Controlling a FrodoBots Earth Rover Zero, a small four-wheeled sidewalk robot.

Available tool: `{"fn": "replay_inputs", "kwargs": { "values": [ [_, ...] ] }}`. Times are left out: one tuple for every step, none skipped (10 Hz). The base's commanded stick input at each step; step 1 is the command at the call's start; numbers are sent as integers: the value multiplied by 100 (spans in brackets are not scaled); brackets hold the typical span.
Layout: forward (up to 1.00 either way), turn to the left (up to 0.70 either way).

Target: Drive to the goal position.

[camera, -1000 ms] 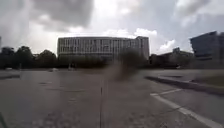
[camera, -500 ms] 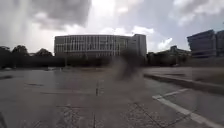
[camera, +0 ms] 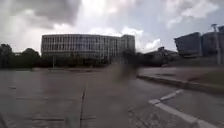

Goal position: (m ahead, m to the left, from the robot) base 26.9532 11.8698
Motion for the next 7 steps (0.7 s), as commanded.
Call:
{"fn": "replay_inputs", "kwargs": {
  "values": [
    [70, 0],
    [70, 0],
    [70, 0],
    [70, 0],
    [70, 0],
    [70, 0],
    [70, 0]
  ]
}}
